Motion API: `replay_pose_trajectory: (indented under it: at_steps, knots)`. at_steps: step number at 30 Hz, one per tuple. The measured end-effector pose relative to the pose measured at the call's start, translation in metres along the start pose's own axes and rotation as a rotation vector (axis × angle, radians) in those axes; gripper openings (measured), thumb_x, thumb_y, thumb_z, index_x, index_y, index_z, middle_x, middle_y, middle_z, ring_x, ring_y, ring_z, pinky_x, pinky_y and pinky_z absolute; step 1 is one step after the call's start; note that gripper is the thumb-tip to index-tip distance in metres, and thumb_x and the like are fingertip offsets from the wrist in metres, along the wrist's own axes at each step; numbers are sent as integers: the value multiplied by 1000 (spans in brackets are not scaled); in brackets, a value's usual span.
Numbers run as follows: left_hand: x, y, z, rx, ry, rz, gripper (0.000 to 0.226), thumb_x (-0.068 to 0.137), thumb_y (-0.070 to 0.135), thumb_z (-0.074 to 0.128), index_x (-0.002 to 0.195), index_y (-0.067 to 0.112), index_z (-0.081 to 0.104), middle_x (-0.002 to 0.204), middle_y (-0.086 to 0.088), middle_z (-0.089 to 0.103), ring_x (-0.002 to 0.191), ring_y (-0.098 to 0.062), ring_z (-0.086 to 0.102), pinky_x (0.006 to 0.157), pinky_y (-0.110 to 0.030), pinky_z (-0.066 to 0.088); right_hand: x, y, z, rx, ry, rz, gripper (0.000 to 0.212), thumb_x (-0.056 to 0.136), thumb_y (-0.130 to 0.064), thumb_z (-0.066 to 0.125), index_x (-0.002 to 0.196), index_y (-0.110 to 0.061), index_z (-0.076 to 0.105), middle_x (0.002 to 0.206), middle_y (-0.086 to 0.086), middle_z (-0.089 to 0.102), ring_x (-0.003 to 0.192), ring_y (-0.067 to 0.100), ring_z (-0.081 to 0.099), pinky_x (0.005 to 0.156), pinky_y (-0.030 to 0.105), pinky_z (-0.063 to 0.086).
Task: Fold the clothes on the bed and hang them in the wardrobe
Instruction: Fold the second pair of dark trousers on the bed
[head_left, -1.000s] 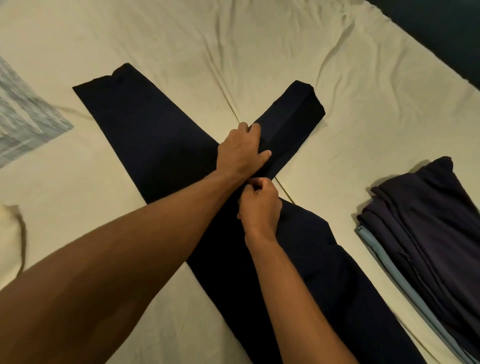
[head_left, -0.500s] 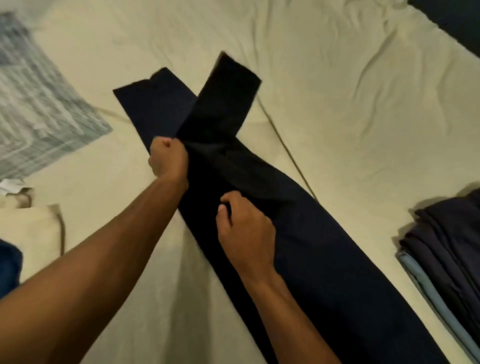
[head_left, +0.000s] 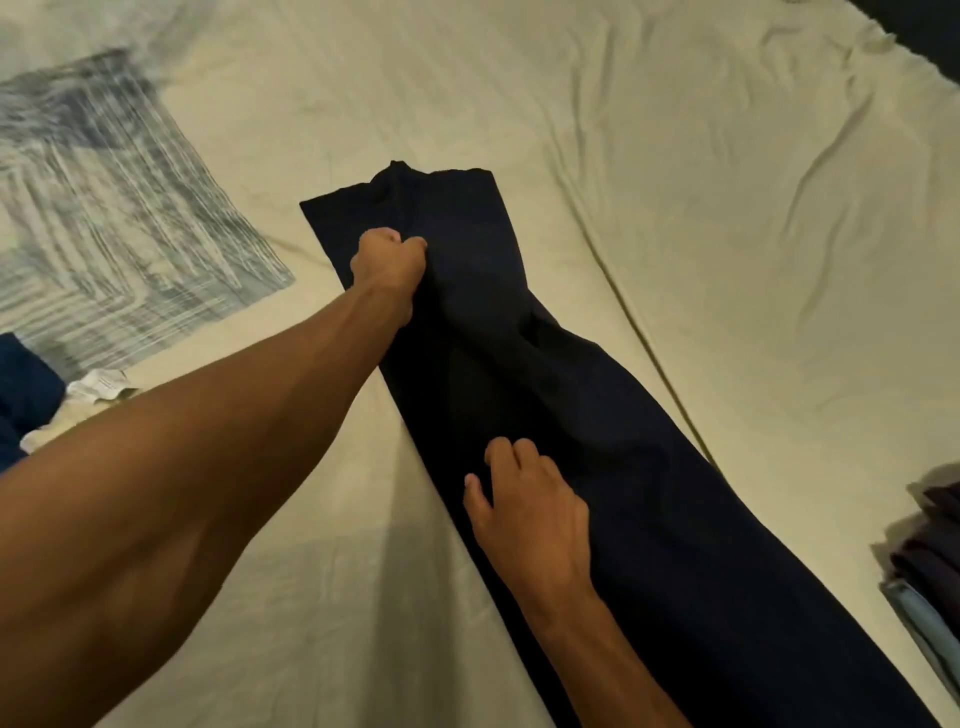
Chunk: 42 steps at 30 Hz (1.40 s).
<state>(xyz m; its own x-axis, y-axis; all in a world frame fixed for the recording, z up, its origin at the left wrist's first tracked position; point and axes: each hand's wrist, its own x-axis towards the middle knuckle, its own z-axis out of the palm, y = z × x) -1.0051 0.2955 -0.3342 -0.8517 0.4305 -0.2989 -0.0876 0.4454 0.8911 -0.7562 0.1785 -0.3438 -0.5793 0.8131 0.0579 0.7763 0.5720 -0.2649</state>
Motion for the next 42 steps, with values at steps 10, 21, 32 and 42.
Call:
replay_pose_trajectory:
  at_steps: [10, 21, 32, 42]
  knots:
    - [46, -22, -52, -132, 115, -189, 55, 73, 38, 56, 120, 10, 61, 113, -7, 65, 96, -29, 65, 89, -45, 57, -5, -18, 15, -8, 35, -127, 31, 72, -28, 78, 72, -24, 48, 62, -9, 48, 50, 10, 45, 44, 22, 17]
    - [70, -6, -57, -260, 9, -193, 37, 93, 7, 50, 129, 6, 55, 91, -5, 61, 64, -13, 52, 43, -18, 42, 11, -20, 7, 151, 135, -149, 23, 88, -36, 52, 71, -23, 47, 64, -7, 49, 55, 13, 45, 41, 27, 32]
    - [87, -10, -63, -152, 27, -51, 16, 91, 12, 55, 104, 19, 57, 115, -12, 66, 93, -26, 64, 66, -34, 55, 137, 50, -27, 288, 34, 418, 18, 101, -25, 46, 91, -20, 60, 83, -9, 62, 85, 19, 58, 92, 41, 42]
    - [94, 22, -53, 742, 88, 276, 42, 92, 38, 53, 127, 15, 53, 127, -15, 57, 125, -37, 49, 101, -49, 38, 141, 53, -15, 335, -58, 418, 31, 100, -44, 45, 91, -20, 61, 75, -15, 57, 77, 16, 55, 98, 48, 44]
